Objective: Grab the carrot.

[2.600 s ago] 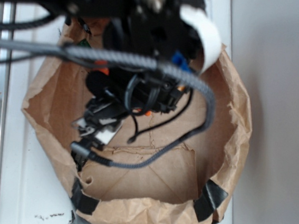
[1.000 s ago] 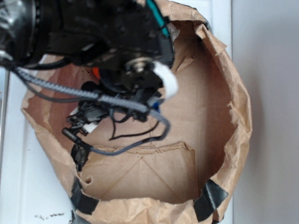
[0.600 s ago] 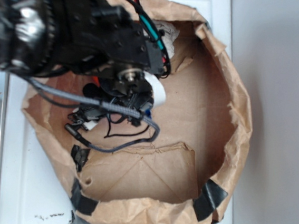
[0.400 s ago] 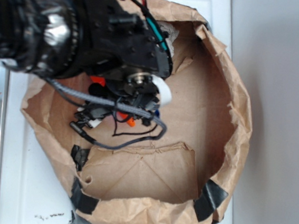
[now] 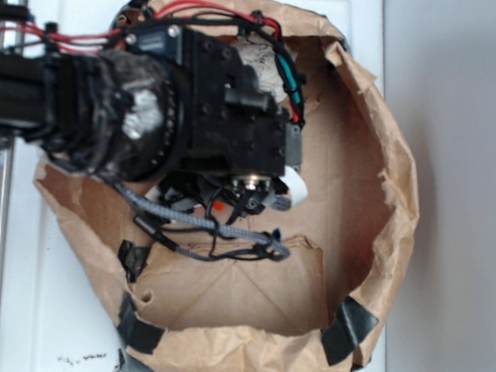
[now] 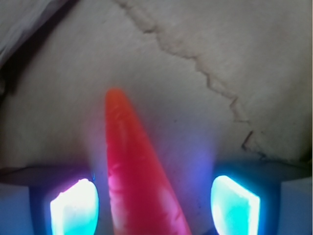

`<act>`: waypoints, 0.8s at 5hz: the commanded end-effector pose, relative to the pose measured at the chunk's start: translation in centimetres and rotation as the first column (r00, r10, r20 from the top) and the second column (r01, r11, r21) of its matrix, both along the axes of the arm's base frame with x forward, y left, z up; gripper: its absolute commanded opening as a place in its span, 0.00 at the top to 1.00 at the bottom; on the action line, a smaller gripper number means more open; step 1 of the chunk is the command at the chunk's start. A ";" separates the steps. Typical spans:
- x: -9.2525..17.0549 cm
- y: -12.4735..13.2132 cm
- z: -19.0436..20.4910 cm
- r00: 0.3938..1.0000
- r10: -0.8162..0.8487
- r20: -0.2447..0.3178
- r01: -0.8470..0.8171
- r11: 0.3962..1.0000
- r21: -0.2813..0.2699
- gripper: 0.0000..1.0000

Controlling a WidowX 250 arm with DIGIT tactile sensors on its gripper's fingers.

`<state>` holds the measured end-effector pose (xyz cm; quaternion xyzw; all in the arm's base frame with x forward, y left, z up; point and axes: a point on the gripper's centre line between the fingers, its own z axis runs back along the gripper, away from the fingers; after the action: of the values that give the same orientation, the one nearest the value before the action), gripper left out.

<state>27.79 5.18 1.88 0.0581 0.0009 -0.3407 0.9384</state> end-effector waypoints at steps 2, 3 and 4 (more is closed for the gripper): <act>0.8 -0.2 1.8 0.994 0.008 0.106 -0.009 1.000 0.004 1.00; 0.5 0.0 4.5 0.992 0.032 0.121 -0.025 0.998 -0.060 1.00; 1.0 0.4 7.6 0.993 0.068 0.100 -0.054 0.990 -0.133 1.00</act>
<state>28.19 5.36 7.46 -0.0070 -0.0364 -0.3077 0.9508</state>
